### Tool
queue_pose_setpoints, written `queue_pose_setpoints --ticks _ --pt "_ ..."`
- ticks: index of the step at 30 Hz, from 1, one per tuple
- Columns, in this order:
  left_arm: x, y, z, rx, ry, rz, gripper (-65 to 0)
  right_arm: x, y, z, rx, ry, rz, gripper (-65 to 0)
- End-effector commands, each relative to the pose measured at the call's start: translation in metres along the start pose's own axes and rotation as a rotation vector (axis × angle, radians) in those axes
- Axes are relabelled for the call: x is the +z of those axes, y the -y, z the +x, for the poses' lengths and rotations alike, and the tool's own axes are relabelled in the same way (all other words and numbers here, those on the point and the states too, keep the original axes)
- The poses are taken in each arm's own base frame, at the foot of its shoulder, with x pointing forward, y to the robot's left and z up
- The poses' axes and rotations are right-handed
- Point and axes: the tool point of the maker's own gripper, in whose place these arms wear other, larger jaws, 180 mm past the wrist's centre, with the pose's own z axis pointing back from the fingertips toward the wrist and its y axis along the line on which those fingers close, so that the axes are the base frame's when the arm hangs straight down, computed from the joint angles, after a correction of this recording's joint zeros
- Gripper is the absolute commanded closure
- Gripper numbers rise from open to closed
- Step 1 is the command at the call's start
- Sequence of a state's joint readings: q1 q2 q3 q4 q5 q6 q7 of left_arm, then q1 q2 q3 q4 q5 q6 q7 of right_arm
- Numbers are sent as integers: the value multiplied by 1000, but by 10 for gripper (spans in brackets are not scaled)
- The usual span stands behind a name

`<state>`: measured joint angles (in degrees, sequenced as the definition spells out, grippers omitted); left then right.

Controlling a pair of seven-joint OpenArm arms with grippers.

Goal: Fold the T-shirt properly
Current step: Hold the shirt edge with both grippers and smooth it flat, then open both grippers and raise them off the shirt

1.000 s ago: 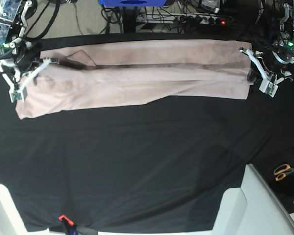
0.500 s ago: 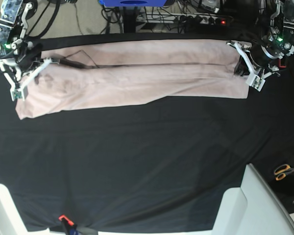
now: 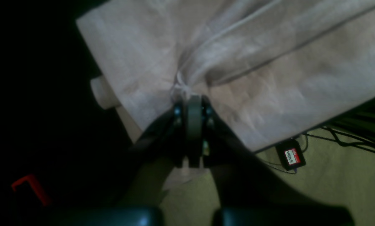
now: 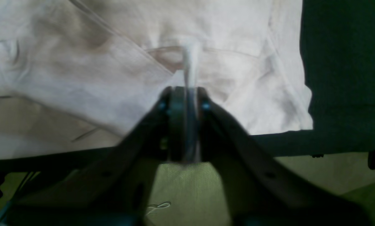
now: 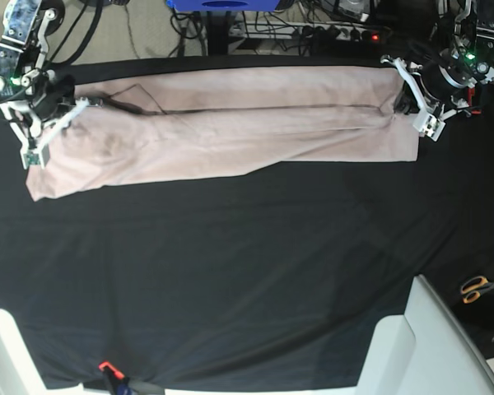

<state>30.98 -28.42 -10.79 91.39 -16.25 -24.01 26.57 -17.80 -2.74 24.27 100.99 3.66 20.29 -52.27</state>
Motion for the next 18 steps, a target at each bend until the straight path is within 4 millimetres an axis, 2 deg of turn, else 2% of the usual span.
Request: queue_pose_setpoints --ticks 1,4,8,12,14,15,18 --pt "4 -7 8 -15 22 16 0 2 5 17 -10 51 -16 -150" --pt "4 -8 9 -14 25 19 0 -4 7 31 -29 66 -20 -212" --pt "4 -12 12 -12 33 30 0 -9 11 52 -30 93 -19 -219" --pt "3 -14 21 -8 54 35 0 4 20 67 -10 141 -48 -219" --pt "3 -14 22 -5 59 34 0 15 22 59 1 140 -67 -219" --pt "3 -15 23 -5 61 33 -23 19 22 53 3 127 -70 -219" --pt "6 -10 32 -24 82 30 -234 24 9 24 -37 86 -51 -219"
